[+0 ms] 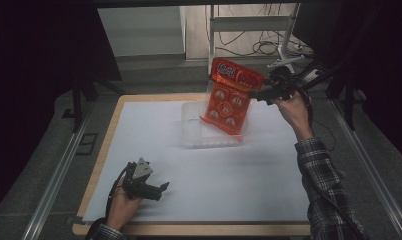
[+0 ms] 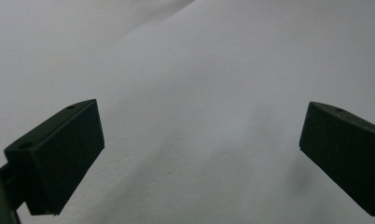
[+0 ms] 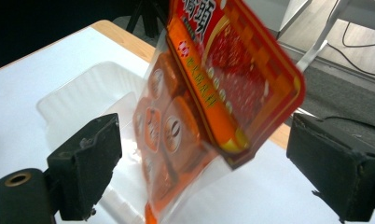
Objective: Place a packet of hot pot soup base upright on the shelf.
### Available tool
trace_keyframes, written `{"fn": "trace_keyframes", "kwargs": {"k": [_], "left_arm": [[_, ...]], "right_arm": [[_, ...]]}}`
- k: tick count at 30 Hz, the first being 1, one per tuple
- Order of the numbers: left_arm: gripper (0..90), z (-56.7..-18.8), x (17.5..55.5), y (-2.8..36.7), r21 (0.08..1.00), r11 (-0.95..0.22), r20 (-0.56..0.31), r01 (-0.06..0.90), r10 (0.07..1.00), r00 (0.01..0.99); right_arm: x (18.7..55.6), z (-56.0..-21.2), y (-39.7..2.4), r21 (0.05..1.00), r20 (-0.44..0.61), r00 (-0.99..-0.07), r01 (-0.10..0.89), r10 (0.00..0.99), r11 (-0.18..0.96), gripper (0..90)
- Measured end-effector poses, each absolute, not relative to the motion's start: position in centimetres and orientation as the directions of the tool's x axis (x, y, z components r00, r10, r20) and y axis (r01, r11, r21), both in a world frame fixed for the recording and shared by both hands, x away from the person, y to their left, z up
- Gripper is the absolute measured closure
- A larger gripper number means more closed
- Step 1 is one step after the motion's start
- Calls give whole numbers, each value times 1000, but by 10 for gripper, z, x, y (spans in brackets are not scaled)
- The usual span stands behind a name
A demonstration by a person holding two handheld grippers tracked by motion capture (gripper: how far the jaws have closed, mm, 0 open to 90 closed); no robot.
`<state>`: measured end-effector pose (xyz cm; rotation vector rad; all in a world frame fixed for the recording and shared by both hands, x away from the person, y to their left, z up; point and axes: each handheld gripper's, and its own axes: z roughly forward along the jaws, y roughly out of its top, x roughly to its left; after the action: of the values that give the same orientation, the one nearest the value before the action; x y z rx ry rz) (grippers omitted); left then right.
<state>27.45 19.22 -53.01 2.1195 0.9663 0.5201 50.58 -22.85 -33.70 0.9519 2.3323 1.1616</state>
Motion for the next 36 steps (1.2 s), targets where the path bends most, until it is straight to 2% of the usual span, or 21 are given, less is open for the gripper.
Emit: {"fn": "trace_keyframes", "kwargs": {"k": [16, 36], "left_arm": [[0, -530, 274, 191, 758, -449, 59, 473, 770, 636], [0, -530, 274, 190, 757, -452, 62, 472, 768, 637]], "right_arm": [[455, -351, -238, 797, 2, -747, 402, 664, 450, 0], [380, -398, -242, 807, -16, -777, 361, 629, 467, 0]]}}
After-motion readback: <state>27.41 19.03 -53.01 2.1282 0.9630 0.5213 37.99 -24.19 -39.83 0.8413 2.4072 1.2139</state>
